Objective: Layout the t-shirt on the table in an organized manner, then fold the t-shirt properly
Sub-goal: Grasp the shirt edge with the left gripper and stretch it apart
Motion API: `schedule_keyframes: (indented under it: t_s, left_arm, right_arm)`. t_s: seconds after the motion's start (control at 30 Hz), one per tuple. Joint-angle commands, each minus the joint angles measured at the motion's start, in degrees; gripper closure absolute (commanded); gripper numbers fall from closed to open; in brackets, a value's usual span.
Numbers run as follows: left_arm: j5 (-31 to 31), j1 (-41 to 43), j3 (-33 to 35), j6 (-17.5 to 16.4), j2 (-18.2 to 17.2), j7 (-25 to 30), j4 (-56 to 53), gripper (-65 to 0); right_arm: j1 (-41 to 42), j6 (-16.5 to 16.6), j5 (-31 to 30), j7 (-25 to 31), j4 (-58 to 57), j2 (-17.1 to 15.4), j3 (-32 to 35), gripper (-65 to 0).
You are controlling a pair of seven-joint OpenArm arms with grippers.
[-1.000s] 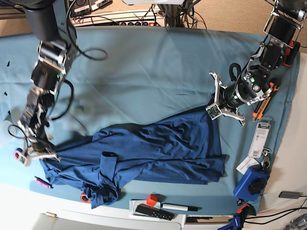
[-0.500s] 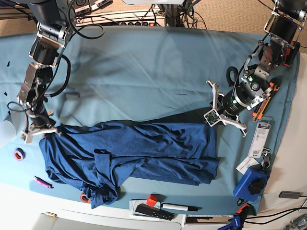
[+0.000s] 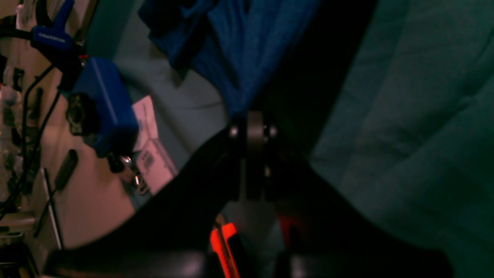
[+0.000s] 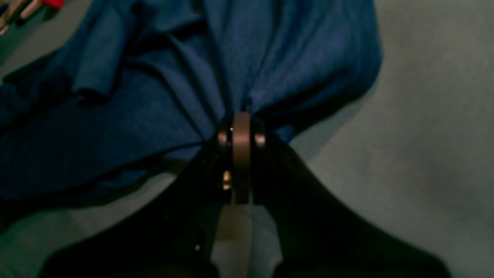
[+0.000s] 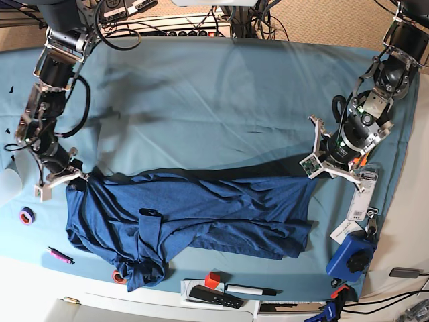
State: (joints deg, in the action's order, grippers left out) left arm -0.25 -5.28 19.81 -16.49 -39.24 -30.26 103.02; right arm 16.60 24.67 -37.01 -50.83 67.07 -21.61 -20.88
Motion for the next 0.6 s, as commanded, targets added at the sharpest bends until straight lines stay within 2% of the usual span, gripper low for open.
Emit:
schedule_keyframes:
  t_s: [0.0,0.17,0.27,0.5,0.57]
  left_arm:
    - [0.0,-0.6,-0.5,0.6,-1.1,0.1,1.1,0.0]
    - [0.1,0.3,-0.5,0.7,-1.1,-1.2,1.4,0.0]
    - [0.1,0.7,-0.5,0.6,-1.1,-1.7,1.8,0.0]
    - [0.3,1.5,-0.5,1.1,-2.9,-1.9,2.8,0.0]
    - [0.3,1.7,-0.5,1.3,-3.8,-2.1,2.8,0.0]
  right_arm:
    - [0.6,0.4,-1.1,0.5,3.0,-1.8,-0.2,0.0]
    - [-4.0,0.4,-0.9,-1.6,14.0,-4.0,-0.9,0.0]
    - [-6.8,0.4,-0.9,-3.8,20.0,-4.7,-3.6,0.0]
    - [-11.3,0.6,-0.9,-7.5,26.6,-5.0,-14.9,0.0]
    - [-12.2,2.1,-1.0,-7.8,26.7,-5.1,-18.4,0.0]
